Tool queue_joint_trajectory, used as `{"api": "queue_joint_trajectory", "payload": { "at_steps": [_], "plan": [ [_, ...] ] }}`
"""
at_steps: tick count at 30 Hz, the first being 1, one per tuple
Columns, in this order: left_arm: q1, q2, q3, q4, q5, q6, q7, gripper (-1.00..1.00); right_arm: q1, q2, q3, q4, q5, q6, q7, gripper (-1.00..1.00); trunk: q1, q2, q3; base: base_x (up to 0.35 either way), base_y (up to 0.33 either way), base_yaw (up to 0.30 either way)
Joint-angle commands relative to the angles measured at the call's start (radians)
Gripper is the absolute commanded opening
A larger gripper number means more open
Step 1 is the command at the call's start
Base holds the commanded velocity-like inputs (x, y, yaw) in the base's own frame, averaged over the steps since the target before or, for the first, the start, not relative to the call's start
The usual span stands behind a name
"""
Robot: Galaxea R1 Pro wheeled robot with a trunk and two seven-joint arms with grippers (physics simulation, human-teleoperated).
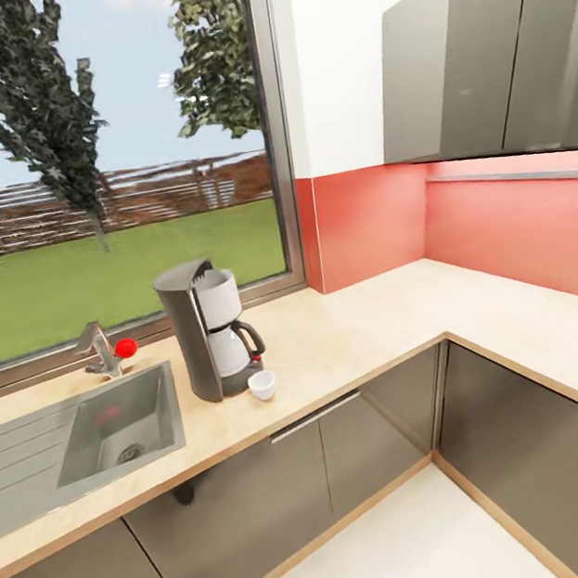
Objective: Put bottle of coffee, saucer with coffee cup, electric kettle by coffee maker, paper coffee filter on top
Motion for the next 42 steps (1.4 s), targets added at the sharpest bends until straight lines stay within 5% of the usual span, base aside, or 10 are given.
{"api": "queue_joint_trajectory", "payload": {
  "at_steps": [1, 23, 31, 32, 35, 42],
  "plan": [
    [-0.001, 0.0, -0.004, 0.0, -0.015, -0.009, 0.013, -1.0, -0.001, 0.001, -0.004, 0.001, 0.006, -0.003, 0.0, 1.0, 0.0, -0.002, -0.001, -0.137, -0.103, 0.012],
    [-0.003, 0.001, -0.005, -0.028, -0.015, -0.009, 0.012, -1.0, -0.001, 0.0, -0.006, 0.003, 0.005, -0.003, -0.003, 1.0, 0.0, -0.002, 0.003, -0.123, -0.086, 0.116],
    [-0.018, -0.003, -0.007, -0.204, -0.014, 0.016, 0.001, -1.0, -0.001, 0.0, -0.006, 0.004, 0.006, -0.003, -0.002, 1.0, 0.0, -0.002, 0.004, -0.001, -0.001, 0.052],
    [-0.038, -0.01, -0.006, -0.33, -0.014, 0.077, 0.001, -1.0, -0.001, 0.0, -0.006, 0.004, 0.007, -0.003, -0.001, 1.0, 0.0, -0.002, 0.004, 0.0, 0.0, 0.002],
    [-0.099, -0.022, -0.005, -0.45, -0.012, 0.2, -0.001, -1.0, -0.001, -0.001, -0.006, 0.004, 0.007, -0.003, -0.001, 1.0, 0.0, -0.002, 0.004, 0.0, 0.0, 0.0],
    [-0.316, -0.12, -0.008, -0.546, 0.02, 0.437, -0.005, -1.0, -0.001, -0.001, -0.006, 0.004, 0.008, -0.003, -0.001, 1.0, 0.0, -0.002, 0.004, 0.0, 0.0, 0.0]
  ]
}}
